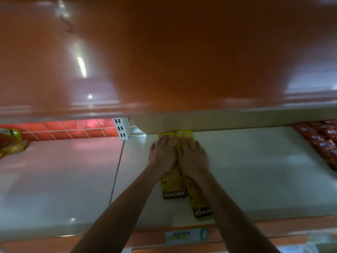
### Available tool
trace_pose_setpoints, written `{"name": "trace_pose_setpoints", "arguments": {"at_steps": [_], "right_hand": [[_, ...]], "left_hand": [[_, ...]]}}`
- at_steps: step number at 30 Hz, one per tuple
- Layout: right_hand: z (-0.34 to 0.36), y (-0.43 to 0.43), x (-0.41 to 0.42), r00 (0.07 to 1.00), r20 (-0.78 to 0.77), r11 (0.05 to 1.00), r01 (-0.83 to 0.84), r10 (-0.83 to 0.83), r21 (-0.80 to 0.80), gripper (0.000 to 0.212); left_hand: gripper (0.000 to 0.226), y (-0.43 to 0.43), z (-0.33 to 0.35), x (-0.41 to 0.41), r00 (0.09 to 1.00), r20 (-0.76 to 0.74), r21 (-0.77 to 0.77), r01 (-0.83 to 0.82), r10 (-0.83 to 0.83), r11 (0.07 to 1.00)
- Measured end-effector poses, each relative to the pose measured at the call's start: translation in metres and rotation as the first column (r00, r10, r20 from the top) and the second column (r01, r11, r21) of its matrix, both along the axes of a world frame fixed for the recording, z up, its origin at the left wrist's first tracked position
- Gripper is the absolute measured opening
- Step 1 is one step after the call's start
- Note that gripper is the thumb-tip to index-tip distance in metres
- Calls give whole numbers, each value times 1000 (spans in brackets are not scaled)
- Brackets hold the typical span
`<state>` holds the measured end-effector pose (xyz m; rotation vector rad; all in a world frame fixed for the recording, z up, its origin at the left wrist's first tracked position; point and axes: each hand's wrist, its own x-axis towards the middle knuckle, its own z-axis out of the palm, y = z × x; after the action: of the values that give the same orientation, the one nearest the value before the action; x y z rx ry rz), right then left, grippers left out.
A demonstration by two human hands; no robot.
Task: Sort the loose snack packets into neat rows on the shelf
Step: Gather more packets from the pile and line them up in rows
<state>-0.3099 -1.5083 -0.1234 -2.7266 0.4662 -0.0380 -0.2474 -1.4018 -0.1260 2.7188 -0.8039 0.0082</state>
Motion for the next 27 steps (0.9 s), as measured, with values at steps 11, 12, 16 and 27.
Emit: {"name": "trace_pose_setpoints", "arguments": {"at_steps": [11,12,16,27], "right_hand": [[-14,11,14,999,41,1000,7,-8,22,80],[-15,14,15,999,44,1000,3,-4,18,76],[-16,24,19,999,47,1000,5,-5,4,76],[-6,52,18,997,73,997,6,-11,74,52]], "left_hand": [[50,11,1,3,999,-36,-54,34,-35,998],[50,14,1,4,998,-50,-57,34,-37,998],[50,24,0,8,997,-51,-39,51,-53,998],[58,51,-2,20,999,-36,-14,34,-34,999]]}}
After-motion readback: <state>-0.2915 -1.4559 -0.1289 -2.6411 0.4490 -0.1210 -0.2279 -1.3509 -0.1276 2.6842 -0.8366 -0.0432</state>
